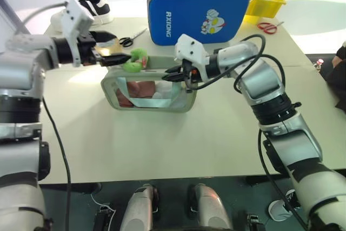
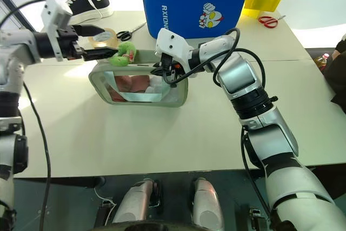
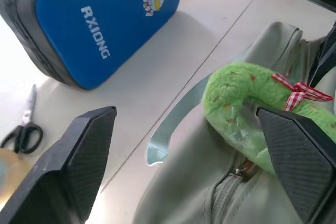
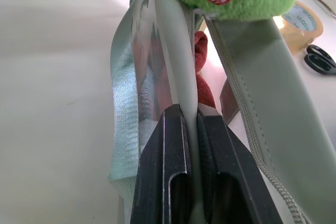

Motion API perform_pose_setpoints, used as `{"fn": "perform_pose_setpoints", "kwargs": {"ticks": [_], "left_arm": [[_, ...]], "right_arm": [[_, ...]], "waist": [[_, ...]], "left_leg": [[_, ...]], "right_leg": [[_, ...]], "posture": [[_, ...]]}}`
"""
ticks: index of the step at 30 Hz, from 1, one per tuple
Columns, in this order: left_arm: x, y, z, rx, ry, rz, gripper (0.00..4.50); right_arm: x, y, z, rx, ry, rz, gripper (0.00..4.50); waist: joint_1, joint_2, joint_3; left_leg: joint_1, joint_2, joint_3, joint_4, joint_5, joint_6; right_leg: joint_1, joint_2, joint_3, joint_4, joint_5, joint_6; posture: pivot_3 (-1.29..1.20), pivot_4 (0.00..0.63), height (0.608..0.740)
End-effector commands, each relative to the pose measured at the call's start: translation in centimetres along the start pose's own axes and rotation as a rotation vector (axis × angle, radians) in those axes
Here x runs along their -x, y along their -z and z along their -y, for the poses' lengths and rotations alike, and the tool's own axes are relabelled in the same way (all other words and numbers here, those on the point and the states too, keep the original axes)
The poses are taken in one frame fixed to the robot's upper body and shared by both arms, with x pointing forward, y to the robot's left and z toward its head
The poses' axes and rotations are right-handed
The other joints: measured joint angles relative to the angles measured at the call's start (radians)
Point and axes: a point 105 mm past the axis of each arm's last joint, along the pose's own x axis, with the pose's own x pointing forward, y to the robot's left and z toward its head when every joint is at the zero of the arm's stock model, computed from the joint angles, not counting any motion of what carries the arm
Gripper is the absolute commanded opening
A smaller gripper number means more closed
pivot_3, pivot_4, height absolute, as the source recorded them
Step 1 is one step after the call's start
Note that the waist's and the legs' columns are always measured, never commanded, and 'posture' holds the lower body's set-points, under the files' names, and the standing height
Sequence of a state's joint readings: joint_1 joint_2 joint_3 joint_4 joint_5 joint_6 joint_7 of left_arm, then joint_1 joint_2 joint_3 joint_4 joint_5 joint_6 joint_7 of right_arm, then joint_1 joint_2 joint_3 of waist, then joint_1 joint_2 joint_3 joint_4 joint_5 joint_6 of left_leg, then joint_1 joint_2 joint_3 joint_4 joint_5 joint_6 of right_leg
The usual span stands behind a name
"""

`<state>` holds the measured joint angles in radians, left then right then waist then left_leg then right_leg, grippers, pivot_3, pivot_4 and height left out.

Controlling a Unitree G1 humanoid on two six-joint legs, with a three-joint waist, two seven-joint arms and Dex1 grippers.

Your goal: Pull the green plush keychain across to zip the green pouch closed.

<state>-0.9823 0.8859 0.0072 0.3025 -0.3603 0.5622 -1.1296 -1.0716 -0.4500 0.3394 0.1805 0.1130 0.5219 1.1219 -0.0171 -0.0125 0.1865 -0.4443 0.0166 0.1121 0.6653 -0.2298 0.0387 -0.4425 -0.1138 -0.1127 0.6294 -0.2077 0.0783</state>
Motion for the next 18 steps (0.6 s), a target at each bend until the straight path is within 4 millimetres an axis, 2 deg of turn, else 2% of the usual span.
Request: {"fn": "perform_pose_setpoints", "kwargs": {"ticks": [1, 4, 7, 10, 14, 17, 18], "left_arm": [[2.5, -2.0, -0.3, -0.053, -0.025, 0.023, 4.27], [3.6, -0.9, 1.6, -0.052, 0.038, -0.037, 4.27], [3.6, 1.4, 3.7, -0.057, 0.103, -0.126, 4.27], [2.5, 4.2, 3.7, -0.101, 0.06, -0.194, 4.27], [1.8, 5.6, 3.5, -0.138, 0.031, -0.221, 4.27], [1.6, 5.1, 3.0, -0.123, 0.01, -0.179, 3.46], [1.6, 5.0, 3.0, -0.121, 0.013, -0.174, 2.9]], "right_arm": [[0.4, -0.9, 0.4, 0.026, 0.022, 0.028, 0.0], [0.4, -0.9, 0.4, 0.026, 0.023, 0.03, 0.0], [0.3, -1.0, 0.4, 0.026, 0.018, 0.033, 0.0], [0.1, -1.1, 0.3, 0.029, 0.01, 0.034, 0.0], [0.0, -1.3, 0.3, 0.027, 0.007, 0.036, 0.0], [0.0, -1.3, 0.3, 0.028, 0.008, 0.035, 0.0], [0.0, -1.3, 0.3, 0.028, 0.008, 0.035, 0.0]], "waist": [[0.0, 0.0, 0.0], [-0.002, 0.0, 0.0], [0.001, 0.0, 0.0], [0.004, 0.0, 0.0], [0.002, 0.0, 0.0], [0.0, 0.0, 0.0], [0.0, 0.0, 0.0]], "left_leg": [[0.0, 0.0, 0.0, 0.0, 0.0, 0.0], [0.0, 0.0, 0.0, 0.0, 0.0, 0.0], [0.0, 0.0, 0.0, -0.001, 0.0, 0.0], [0.0, 0.0, -0.001, 0.0, 0.0, -0.001], [0.0, 0.0, -0.001, -0.001, -0.001, -0.002], [0.0, 0.0, -0.001, -0.001, 0.0, -0.001], [0.0, 0.0, -0.001, -0.001, 0.0, -0.001]], "right_leg": [[0.0, 0.0, 0.0, 0.0, 0.0, 0.0], [0.0, 0.0, 0.0, 0.0, 0.0, 0.0], [0.0, -0.001, 0.0, 0.0, 0.0, -0.001], [0.0, -0.001, 0.0, -0.001, -0.002, -0.003], [0.0, -0.001, 0.0, -0.001, -0.002, -0.003], [0.0, -0.001, 0.0, -0.001, -0.002, -0.003], [0.0, 0.0, 0.0, -0.001, -0.001, -0.002]], "posture": [[0.0, 0.15, 0.74], [0.0, 0.15, 0.74], [0.0, 0.15, 0.74], [0.0, 0.15, 0.74], [0.0, 0.15, 0.74], [0.0, 0.15, 0.74], [0.0, 0.15, 0.74]]}}
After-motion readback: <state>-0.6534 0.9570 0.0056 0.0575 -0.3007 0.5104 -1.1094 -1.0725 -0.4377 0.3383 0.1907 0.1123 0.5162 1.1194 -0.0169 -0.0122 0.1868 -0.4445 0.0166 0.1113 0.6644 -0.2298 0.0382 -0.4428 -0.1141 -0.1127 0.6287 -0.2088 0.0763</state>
